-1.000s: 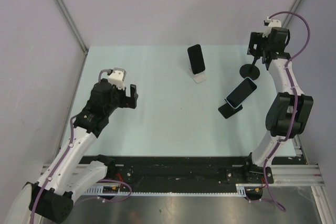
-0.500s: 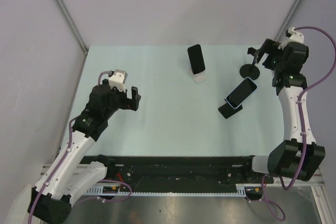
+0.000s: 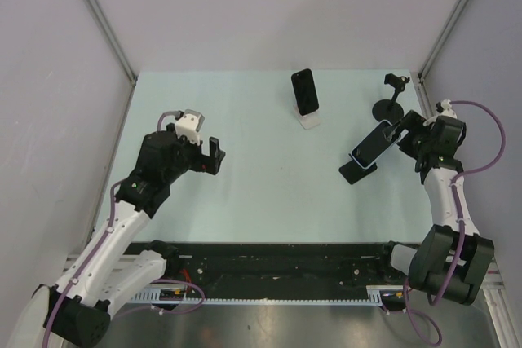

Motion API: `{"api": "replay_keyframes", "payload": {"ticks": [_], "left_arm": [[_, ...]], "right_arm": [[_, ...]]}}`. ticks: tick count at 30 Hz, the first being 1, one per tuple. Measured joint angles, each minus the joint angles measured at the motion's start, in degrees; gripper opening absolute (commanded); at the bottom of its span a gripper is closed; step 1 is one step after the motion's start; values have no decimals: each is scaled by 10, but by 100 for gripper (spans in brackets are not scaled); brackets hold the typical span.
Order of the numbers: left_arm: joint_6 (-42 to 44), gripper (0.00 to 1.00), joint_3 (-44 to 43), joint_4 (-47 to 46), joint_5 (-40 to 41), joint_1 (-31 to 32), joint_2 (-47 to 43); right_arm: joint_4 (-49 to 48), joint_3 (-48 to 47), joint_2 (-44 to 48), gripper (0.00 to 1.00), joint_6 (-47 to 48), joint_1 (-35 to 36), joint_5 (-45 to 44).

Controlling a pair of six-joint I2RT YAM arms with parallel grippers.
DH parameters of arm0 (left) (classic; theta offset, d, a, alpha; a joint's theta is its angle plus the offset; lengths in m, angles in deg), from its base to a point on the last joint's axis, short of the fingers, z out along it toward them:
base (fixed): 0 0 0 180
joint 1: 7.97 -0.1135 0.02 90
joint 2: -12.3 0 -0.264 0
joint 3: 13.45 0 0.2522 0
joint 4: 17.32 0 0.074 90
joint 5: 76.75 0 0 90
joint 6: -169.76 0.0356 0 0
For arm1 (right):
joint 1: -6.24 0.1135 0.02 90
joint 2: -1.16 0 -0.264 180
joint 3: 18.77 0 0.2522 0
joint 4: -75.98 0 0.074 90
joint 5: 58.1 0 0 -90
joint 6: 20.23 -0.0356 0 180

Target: Remove the phone from the phone stand

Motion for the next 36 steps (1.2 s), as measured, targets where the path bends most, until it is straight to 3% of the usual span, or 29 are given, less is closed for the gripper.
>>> {"api": "replay_keyframes", "payload": {"ticks": [5, 12, 17, 30, 36], "left_arm": [[0, 100, 1, -3, -11, 0, 5], [0, 100, 3, -13, -30, 0, 15], [0, 100, 5, -16, -48, 1, 23], [-16, 100, 13, -52, -93, 31, 29], [-41, 100, 13, -75, -88, 72, 18]], "right_arm": [[-61, 45, 0, 64, -27, -17, 48], [-123, 71, 0, 21, -39, -27, 84], [-147, 81, 17, 1, -46, -28, 113], [-157, 93, 107, 0, -40, -29, 131], [-193, 93, 115, 0, -75, 23, 142]]}}
